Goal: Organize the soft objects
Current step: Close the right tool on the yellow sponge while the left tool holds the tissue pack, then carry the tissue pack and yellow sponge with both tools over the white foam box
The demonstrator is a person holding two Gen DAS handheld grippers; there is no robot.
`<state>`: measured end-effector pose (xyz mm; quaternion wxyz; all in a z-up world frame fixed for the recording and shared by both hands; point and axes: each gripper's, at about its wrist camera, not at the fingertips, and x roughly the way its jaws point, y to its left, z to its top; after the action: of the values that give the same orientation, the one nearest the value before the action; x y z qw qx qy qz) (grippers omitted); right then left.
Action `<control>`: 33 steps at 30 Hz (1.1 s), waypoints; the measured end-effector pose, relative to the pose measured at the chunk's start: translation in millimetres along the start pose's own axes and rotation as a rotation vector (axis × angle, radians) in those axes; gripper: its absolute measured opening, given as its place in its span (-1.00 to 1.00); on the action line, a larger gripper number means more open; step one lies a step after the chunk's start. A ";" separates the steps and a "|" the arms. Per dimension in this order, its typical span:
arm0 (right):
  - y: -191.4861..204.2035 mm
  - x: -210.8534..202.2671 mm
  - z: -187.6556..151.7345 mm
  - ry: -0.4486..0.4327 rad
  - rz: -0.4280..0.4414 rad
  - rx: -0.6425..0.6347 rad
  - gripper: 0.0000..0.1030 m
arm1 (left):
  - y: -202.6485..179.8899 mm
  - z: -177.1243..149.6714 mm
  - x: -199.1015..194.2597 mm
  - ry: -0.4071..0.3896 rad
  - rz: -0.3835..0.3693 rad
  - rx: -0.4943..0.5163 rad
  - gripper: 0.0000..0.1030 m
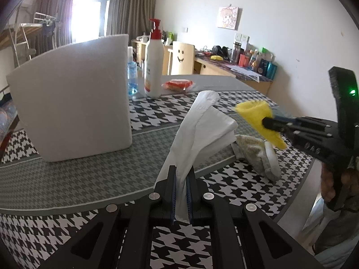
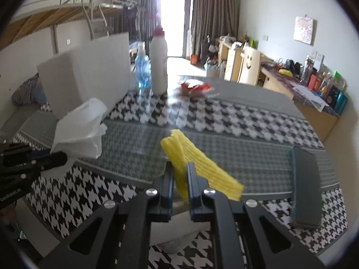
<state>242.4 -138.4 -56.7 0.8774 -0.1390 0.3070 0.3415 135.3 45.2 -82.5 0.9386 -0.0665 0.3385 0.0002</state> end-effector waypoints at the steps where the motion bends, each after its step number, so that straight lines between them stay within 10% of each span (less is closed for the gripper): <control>1: -1.3 -3.7 1.3 -0.014 -0.003 0.007 -0.73 | 0.2 0.8 -1.8 -0.006 0.000 -0.001 -0.84; 33: -2.8 -34.5 37.8 -0.183 0.023 0.117 -0.74 | 19.5 31.9 -26.4 -0.087 0.054 -0.008 -0.84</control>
<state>241.1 -141.0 -5.5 0.9044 -0.0522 0.2465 0.3445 134.4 69.6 -43.8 0.9519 -0.0611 0.2989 0.0300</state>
